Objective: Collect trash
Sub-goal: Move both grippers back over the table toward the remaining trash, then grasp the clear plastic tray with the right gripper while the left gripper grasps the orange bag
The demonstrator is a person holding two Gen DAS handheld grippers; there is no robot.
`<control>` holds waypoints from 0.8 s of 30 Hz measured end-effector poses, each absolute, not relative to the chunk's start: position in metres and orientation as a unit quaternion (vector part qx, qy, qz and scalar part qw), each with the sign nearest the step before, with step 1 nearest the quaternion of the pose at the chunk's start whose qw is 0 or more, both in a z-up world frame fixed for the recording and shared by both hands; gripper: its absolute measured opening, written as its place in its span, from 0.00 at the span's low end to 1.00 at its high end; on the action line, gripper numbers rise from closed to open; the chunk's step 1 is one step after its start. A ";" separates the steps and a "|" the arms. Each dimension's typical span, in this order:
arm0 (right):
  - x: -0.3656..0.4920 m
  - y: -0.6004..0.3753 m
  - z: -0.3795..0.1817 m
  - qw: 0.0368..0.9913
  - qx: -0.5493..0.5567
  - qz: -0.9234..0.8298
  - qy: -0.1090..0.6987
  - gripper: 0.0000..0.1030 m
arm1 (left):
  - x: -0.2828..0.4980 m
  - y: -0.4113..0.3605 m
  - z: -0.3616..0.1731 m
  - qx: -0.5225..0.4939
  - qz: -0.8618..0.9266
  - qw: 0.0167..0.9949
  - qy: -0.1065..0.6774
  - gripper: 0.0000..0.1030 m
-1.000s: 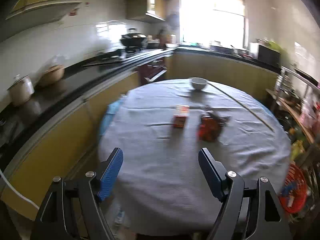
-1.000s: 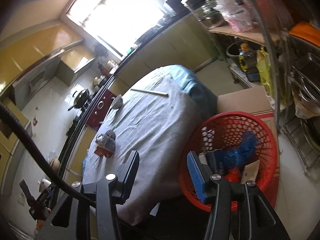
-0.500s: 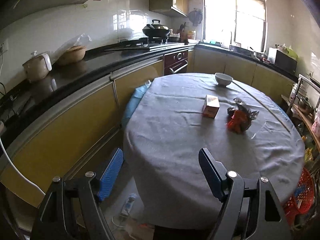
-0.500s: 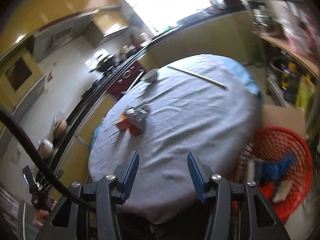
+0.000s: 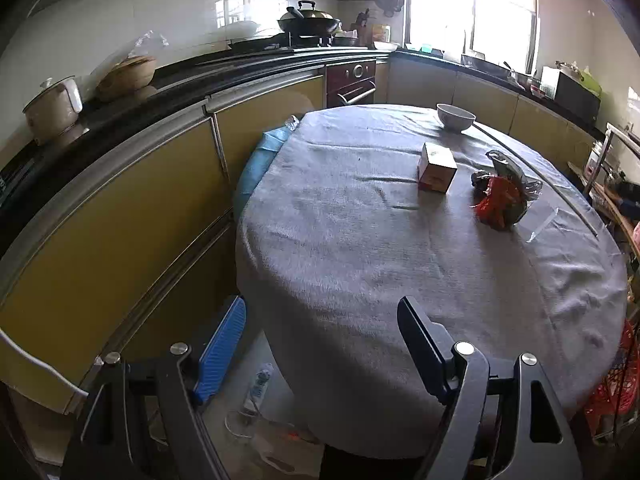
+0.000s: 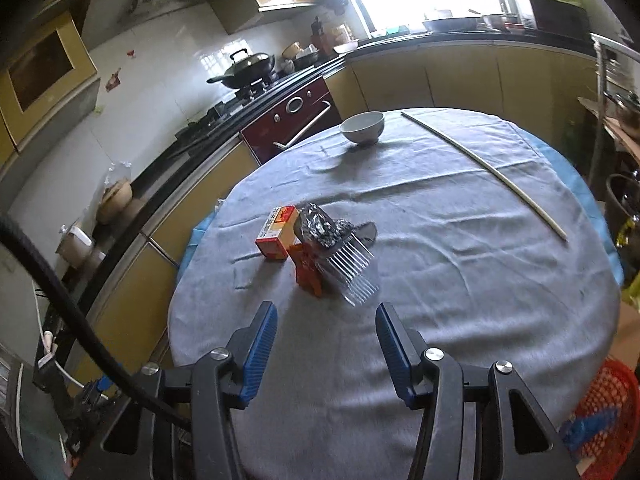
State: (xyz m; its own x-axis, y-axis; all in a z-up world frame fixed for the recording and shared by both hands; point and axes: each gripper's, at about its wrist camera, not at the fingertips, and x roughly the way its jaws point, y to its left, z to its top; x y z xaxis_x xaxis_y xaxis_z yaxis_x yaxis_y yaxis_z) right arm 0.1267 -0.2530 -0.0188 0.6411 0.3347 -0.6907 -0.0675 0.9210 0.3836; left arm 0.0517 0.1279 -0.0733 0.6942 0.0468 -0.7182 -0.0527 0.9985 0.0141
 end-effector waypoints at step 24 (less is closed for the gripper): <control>0.249 -0.215 -0.091 0.874 0.076 0.043 0.479 0.54 | 0.086 0.140 -0.091 0.000 0.022 0.917 0.398 0.77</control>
State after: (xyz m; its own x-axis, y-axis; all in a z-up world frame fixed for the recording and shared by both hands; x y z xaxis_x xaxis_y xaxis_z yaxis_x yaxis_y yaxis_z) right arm 0.2491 -0.2152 -0.0908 0.5379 0.1483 -0.8299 -0.0021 0.9847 0.1745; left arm 0.0856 0.1397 -0.0907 0.6817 0.0401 -0.7305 -0.0396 0.9991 0.0179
